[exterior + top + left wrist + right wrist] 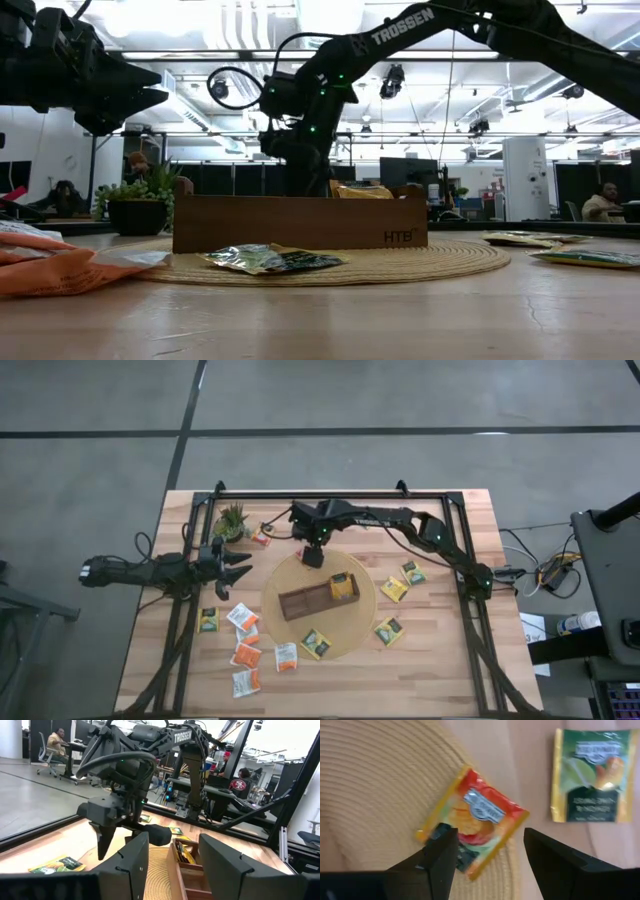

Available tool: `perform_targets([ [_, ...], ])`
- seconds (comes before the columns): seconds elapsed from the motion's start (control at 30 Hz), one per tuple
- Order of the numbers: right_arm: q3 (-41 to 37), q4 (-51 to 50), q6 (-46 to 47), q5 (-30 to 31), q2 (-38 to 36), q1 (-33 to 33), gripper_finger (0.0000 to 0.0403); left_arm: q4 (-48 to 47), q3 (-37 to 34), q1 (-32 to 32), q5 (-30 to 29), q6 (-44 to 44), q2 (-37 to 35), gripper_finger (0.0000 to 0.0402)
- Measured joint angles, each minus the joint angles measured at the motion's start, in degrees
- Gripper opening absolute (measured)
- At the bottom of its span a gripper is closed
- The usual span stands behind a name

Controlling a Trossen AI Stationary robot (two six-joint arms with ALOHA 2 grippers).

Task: Pick & Place Tea
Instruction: Put the orange tea bag into the right section of the wooden organizer

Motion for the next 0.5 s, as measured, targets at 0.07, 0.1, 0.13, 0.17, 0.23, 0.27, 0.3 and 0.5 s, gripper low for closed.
perform_targets([
  [0.07,-0.1,0.1,-1.5,-0.9,0.0,0.1,0.0224,0.0,0.0,0.0,0.0,0.0,0.0,0.0168],
  [0.1,-0.3,0.1,-2.1,-0.9,0.0,0.3,0.0224,0.0,0.0,0.0,0.0,0.0,0.0,0.0168],
  [0.13,-0.5,0.1,-2.5,-0.8,0.0,0.4,0.0224,0.0,0.0,0.0,0.0,0.0,0.0,0.0168],
  [0.17,-0.5,0.1,-3.0,-0.8,0.4,0.4,0.0224,0.0,0.0,0.0,0.0,0.0,0.0,0.0168],
  [0.23,-0.4,0.2,-3.6,-0.8,1.3,0.5,0.0224,0.0,0.0,0.0,0.0,0.0,0.0,0.0168],
  [0.27,-0.1,-0.1,-3.8,-0.2,2.2,0.5,0.0224,0.0,0.0,0.0,0.0,0.0,0.0,0.0168],
  [0.3,0.7,-0.6,-3.9,1.5,3.0,0.8,0.0224,0.0,0.0,0.0,0.0,0.0,0.0,0.0168],
  [0.5,5.8,-5.1,-5.4,4.6,5.8,1.6,0.0224,0.0,0.0,0.0,0.0,0.0,0.0,0.0168],
])
